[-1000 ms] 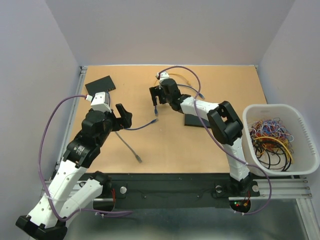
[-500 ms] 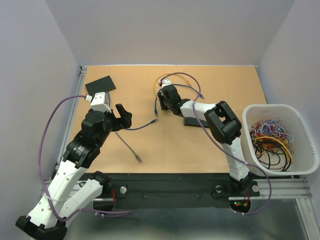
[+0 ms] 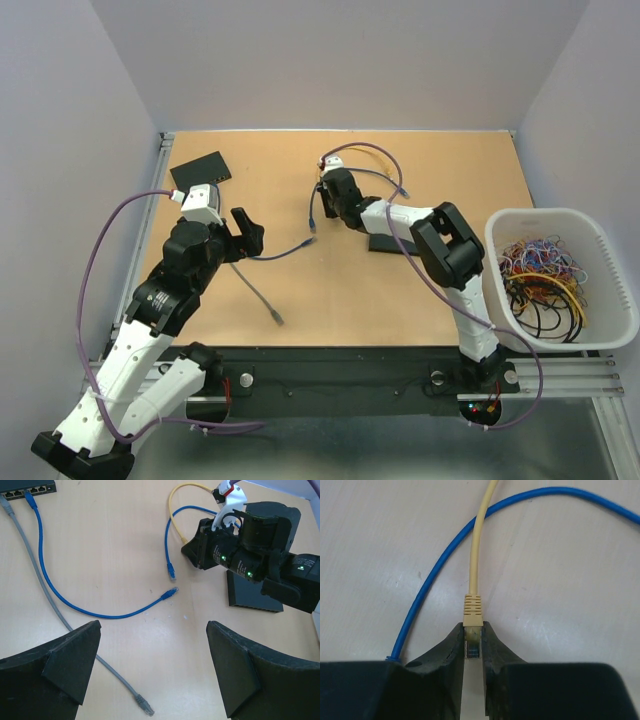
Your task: Insert the plug into the switch port
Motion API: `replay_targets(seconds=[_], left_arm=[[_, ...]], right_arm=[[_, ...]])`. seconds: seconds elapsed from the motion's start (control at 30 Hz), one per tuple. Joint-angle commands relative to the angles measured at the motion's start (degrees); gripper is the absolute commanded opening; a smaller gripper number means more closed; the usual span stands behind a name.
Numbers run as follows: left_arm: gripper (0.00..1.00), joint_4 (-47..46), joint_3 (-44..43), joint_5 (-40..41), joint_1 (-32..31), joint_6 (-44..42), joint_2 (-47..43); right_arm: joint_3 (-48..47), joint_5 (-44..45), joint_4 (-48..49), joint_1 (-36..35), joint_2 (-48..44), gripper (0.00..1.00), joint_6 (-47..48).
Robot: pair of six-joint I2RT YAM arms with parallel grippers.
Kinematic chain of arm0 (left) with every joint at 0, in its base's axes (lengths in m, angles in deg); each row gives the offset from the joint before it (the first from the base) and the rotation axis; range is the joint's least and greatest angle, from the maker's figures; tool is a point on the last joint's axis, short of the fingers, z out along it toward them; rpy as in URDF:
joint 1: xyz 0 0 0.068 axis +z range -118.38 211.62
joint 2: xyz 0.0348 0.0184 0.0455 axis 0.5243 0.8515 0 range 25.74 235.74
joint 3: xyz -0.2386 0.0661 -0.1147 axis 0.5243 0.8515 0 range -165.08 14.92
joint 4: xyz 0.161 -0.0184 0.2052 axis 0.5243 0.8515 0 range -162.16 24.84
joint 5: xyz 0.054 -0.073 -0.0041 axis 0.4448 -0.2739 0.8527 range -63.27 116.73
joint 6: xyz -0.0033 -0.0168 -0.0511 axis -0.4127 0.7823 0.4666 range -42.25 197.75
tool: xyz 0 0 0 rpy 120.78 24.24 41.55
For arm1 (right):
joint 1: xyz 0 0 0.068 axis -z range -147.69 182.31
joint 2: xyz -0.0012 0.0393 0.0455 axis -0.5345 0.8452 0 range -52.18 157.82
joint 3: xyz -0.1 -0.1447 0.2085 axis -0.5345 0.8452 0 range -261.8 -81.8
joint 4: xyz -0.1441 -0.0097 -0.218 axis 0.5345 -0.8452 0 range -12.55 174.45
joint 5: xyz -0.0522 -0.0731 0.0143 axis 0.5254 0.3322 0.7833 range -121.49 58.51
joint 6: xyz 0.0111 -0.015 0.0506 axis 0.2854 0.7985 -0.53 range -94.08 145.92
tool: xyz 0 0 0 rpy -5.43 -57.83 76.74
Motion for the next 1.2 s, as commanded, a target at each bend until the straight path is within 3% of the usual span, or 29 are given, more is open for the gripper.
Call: replay_targets(seconds=[0.0,0.43,0.53,0.67,0.77,0.83,1.03,1.1,1.17], left_arm=[[0.99,-2.55,0.68,-0.45,0.40,-0.90,0.06],[0.99,-2.55,0.59,-0.10,0.31,-0.90,-0.12],[0.99,-2.47,0.68,-0.01,0.31,-0.73,-0.20],[0.99,-2.46,0.68,0.17,0.40,-0.73,-0.29],[0.99,-2.46,0.59,0.08,0.31,-0.73,-0.20],[0.99,-2.46,0.59,0.17,0.31,-0.73,-0.03],[0.99,-2.20,0.50,0.78,0.31,-0.55,0.06],[0.99,-1.94,0.33,0.96,0.31,-0.46,-0.03],[0.99,-1.76,0.33,1.40,0.31,-0.29,-0.11]], right_arm=[[-0.06,9.20,2.26,-1.79,-10.34,0.00,5.16],[4.06,33.37,-0.89,-14.44,-26.35,0.00,19.33],[6.35,36.20,-7.12,-18.65,-29.87,0.00,14.78],[9.34,38.14,-24.05,-26.11,-34.97,0.00,-0.47],[11.18,30.11,-34.26,-30.34,-38.83,0.00,-13.13],[13.81,18.88,-35.36,-31.67,-41.29,0.00,-17.30],[19.71,8.44,-34.92,-35.28,-37.62,0.00,-22.50],[19.28,7.38,-34.14,-35.28,-33.67,0.11,-24.00],[18.66,7.29,-33.60,-35.36,-31.38,0.37,-24.79]])
